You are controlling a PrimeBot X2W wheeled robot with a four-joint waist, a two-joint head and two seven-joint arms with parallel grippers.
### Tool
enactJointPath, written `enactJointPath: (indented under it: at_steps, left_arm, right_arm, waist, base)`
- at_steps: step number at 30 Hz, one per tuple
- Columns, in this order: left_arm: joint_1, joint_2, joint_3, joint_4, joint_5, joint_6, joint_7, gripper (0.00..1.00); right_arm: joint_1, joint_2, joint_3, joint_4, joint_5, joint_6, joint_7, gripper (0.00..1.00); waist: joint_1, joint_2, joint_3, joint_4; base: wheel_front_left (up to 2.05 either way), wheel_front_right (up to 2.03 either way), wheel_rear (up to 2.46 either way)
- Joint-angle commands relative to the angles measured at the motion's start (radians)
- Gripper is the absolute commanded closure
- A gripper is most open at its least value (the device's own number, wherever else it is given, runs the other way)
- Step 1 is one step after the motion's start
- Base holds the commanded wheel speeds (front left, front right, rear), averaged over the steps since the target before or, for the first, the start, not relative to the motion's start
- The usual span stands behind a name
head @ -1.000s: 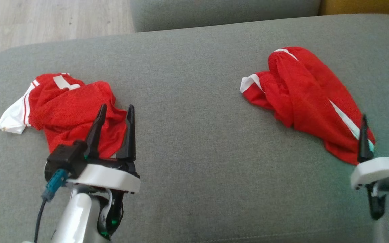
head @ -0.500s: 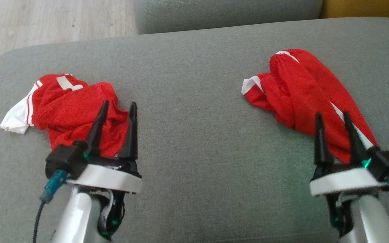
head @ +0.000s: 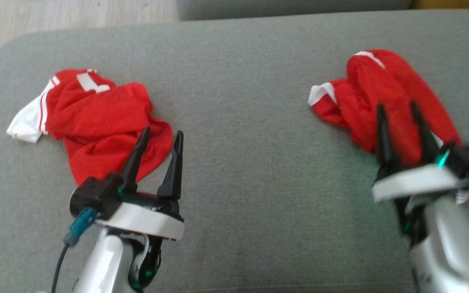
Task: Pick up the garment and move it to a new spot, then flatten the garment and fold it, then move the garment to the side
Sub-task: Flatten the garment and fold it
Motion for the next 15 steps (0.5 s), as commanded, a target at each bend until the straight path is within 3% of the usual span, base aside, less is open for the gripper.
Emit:
enactJointPath:
  at_steps: [1, 15]
  left_arm:
    - [-0.056, 0.003, 0.021, -0.035, -0.004, 0.000, -0.005, 0.00]
    - [-0.100, 0.003, -0.042, -0.018, -0.027, 0.008, -0.005, 0.00]
  right_arm:
    - [-0.070, -0.023, 0.010, -0.024, -0.005, -0.001, 0.013, 0.00]
    - [-0.417, -0.179, -0.099, 0.286, -0.042, -0.001, 0.352, 0.00]
  waist:
    - [0.0000, 0.0000, 0.024, 0.021]
    - [0.0000, 0.0000, 0.108, 0.127]
  base:
    - [0.00, 0.00, 0.00]
    - [0.00, 0.00, 0.00]
